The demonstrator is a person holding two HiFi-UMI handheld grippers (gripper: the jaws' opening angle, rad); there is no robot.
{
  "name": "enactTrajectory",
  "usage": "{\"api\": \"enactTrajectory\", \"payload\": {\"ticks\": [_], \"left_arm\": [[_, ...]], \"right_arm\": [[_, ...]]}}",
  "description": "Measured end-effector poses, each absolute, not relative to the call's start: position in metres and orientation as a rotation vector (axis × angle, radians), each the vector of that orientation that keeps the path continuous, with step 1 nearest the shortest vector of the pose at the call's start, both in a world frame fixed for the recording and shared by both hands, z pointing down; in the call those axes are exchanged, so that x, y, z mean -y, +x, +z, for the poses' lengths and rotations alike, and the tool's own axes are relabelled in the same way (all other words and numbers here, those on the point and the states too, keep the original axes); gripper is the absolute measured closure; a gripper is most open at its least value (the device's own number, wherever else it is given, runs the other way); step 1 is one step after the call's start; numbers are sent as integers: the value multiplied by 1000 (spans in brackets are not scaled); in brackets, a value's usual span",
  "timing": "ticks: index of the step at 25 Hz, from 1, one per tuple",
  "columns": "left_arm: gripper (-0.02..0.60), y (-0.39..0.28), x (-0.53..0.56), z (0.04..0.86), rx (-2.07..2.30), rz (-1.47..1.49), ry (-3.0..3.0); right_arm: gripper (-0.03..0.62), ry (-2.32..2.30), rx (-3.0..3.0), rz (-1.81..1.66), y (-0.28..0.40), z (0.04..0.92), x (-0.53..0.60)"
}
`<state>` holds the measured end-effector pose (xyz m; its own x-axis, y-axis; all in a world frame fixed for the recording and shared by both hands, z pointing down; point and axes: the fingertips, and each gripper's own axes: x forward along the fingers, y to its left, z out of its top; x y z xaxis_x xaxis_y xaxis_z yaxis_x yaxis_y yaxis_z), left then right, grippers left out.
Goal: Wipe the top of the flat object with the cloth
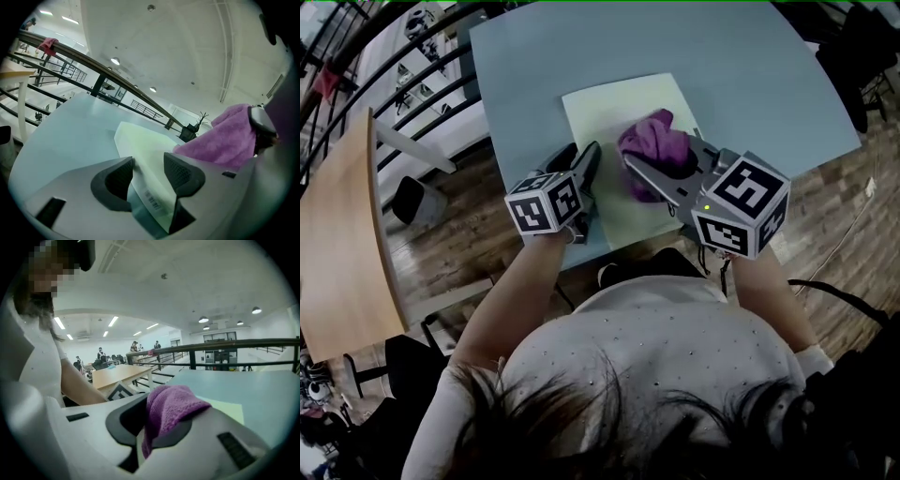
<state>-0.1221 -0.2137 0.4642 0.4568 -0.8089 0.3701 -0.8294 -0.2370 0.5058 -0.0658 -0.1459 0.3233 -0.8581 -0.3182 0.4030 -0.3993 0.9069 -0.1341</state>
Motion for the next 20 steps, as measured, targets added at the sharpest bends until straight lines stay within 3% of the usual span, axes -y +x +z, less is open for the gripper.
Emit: {"api": "enactTrajectory", "payload": {"ticks": [8,20], "left_arm": [[374,-123,213,464,1378,60,2066],[374,-118,213,463,1359,116,2110]], "right_arm": [[586,416,2276,318,-88,444,111],[586,468,2199,372,-28,453,121]]}}
